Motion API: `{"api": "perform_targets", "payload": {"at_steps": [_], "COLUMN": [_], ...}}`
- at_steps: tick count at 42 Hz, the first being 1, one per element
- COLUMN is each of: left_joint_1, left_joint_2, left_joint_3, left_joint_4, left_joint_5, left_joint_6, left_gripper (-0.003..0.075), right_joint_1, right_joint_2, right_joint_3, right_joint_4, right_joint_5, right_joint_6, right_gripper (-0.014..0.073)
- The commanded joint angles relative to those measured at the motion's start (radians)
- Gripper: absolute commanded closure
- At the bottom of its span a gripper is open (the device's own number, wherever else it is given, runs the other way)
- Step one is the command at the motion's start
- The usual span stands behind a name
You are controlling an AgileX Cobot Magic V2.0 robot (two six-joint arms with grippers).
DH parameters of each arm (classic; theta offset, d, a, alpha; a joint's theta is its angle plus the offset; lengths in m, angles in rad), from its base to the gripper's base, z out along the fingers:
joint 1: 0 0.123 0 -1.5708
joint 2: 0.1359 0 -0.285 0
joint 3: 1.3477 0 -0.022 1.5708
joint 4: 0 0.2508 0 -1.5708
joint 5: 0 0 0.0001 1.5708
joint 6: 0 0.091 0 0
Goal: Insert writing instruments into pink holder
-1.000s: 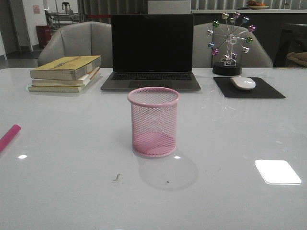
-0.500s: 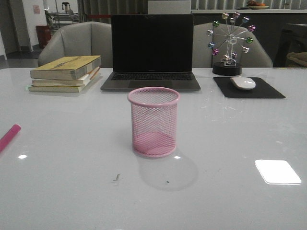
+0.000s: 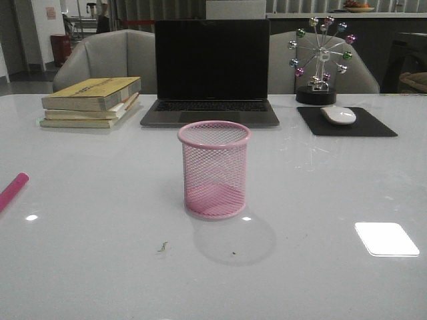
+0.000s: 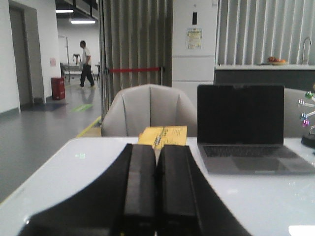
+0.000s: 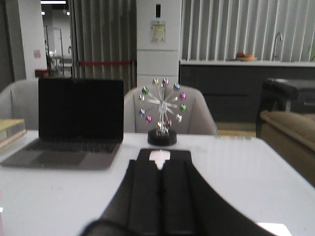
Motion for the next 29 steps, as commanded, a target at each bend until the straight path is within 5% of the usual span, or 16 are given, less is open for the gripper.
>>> {"api": "perform_targets", "payload": {"at_steps": [1, 18, 29], "left_joint_1": [-0.006, -0.006, -0.006], "left_joint_2": [-0.009, 0.264, 0.44], "left_joint_3": [-0.152, -0.654, -0.671], "left_joint_4": [-0.009, -0.009, -0.009], "left_joint_5": [-0.043, 0.331, 0.533], "left_joint_6": [-0.001, -0.001, -0.001], "left_gripper": [0.0622, 0.0622, 0.0622], "right_joint_1": [-0.004, -0.004, -0.004], "right_joint_2": [-0.011, 0.247, 0.407], "right_joint_3": [-0.165, -0.61, -0.629], "right_joint_4": [0.0, 0.038, 0.032], "right_joint_5": [-0.019, 0.354, 0.535], "right_joint_6": [-0.005, -0.005, -0.005], "right_gripper": [0.0538, 0.0538, 0.0538]}}
